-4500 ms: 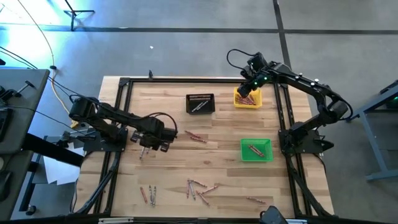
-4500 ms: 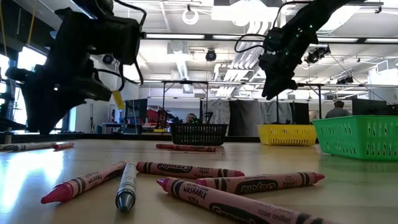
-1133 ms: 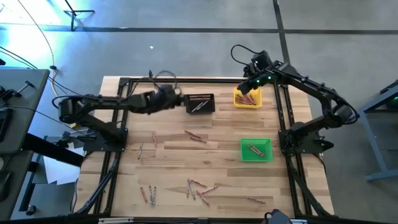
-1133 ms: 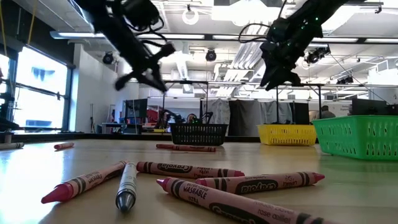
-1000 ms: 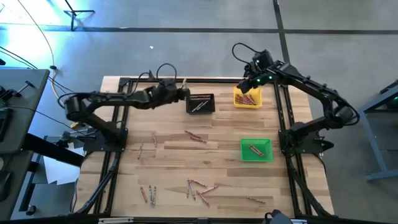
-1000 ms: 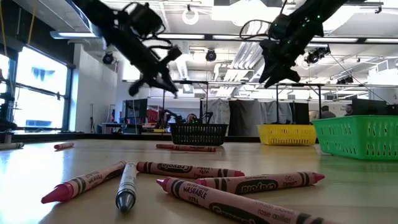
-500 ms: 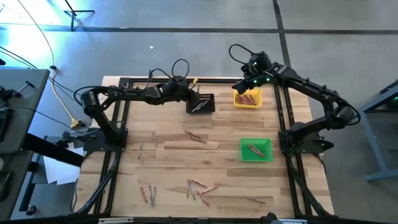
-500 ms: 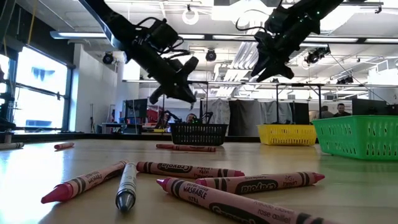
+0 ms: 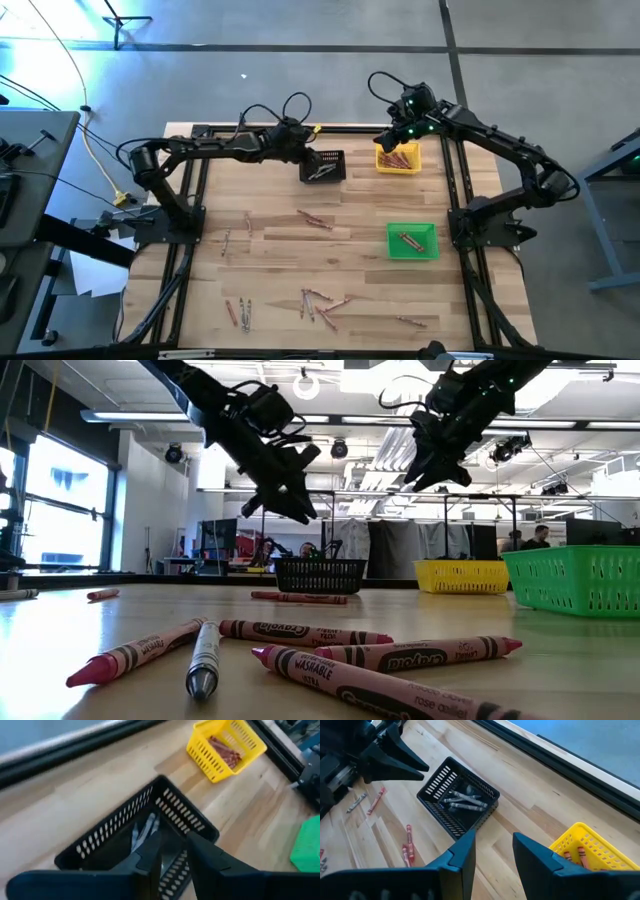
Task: Sort crayons
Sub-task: Put the pink crayon into the green basket, then put the gray crayon into the black basket
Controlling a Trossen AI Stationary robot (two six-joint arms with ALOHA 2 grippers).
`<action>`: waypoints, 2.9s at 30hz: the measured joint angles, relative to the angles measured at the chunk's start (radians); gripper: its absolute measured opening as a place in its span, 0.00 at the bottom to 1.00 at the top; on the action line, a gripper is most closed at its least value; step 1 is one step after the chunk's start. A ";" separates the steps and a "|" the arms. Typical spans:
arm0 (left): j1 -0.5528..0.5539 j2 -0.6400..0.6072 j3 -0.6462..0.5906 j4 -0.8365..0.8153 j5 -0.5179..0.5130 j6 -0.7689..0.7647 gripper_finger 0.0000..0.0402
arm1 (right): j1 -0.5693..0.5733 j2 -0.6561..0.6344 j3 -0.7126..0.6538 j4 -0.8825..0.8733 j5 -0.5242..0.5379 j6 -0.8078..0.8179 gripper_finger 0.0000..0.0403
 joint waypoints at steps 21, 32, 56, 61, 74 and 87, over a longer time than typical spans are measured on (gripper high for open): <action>-0.494 -0.326 -0.162 -0.828 -0.035 -0.597 0.15 | 0.000 0.000 0.000 -0.014 0.000 -0.096 0.29; -0.521 -0.301 -0.328 -0.759 -0.144 -0.902 0.15 | 0.000 0.001 0.000 -0.020 -0.001 -0.085 0.29; -0.493 -0.182 -0.328 -0.819 -0.209 -0.887 0.15 | 0.000 0.001 0.000 -0.061 0.000 -0.086 0.29; -0.493 -0.136 -0.328 -0.799 -0.204 -0.888 0.15 | 0.000 0.001 0.000 -0.061 -0.001 -0.086 0.29; -0.488 -0.119 -0.328 -0.800 -0.143 -0.931 0.15 | 0.000 0.001 0.000 -0.061 -0.001 -0.085 0.29; -0.462 -0.119 -0.328 -0.668 -0.160 -0.837 0.17 | 0.021 0.002 0.000 -0.086 0.000 -0.067 0.29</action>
